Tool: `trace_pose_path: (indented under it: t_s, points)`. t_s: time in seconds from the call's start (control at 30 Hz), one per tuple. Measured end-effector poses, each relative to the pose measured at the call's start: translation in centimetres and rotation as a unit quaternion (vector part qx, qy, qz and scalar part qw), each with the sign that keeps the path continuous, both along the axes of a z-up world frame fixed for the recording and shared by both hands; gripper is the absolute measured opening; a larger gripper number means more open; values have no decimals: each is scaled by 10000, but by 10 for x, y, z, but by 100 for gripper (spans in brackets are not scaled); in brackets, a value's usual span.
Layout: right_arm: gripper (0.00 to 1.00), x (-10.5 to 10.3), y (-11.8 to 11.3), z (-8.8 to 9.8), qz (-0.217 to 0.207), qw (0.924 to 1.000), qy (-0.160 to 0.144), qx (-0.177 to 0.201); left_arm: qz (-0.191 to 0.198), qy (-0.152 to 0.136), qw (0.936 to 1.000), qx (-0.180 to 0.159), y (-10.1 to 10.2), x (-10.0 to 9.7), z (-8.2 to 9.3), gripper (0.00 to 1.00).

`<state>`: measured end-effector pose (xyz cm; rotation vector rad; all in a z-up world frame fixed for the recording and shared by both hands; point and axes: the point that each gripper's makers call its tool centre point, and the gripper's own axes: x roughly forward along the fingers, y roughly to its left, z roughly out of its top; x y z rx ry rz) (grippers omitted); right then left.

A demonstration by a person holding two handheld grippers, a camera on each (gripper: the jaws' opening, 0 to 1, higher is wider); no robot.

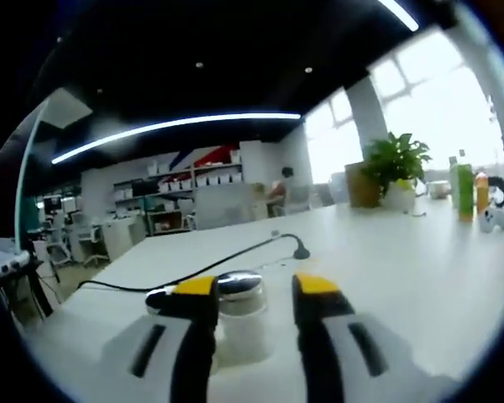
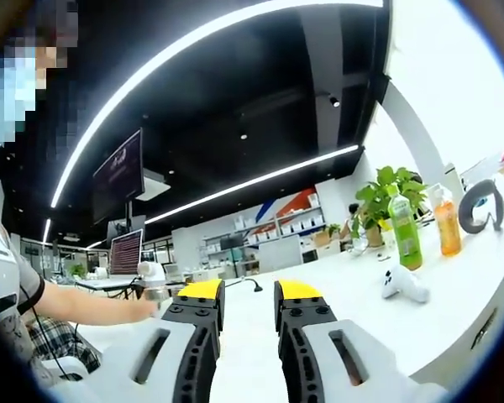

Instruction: Rotate the seasoning bottle until the label or dispensing opening points toward the visible target arrow and the bottle remains upright within the marked orientation range

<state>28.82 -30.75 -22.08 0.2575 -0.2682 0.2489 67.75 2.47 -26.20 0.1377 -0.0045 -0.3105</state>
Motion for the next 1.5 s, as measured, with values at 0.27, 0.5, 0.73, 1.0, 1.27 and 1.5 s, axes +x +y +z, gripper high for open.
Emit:
trace_pose_path:
  t_s: [0.27,0.5,0.73,1.0,1.27,1.5]
  points:
    - [22,6,4,-8,47,9999,110,23,63,-56,9993,362,-9,6,-1,43]
    - [22,5,5,-11,52,9999,142,48,180,174,9982,538,0,11,-9,47]
    - [22,2,13,-7,125,9999,66,18,285,366,9971,601,10,15,-6,47]
    - [22,1,11,-8,102,9999,63,55,-67,723,9937,851,-3,19,-15,55]
    - [22,0,9,-8,70,9999,58,49,31,923,9912,947,-2,23,-16,54]
    - [22,-1,4,-8,31,9999,39,92,-91,1139,9834,1408,-6,26,-24,57]
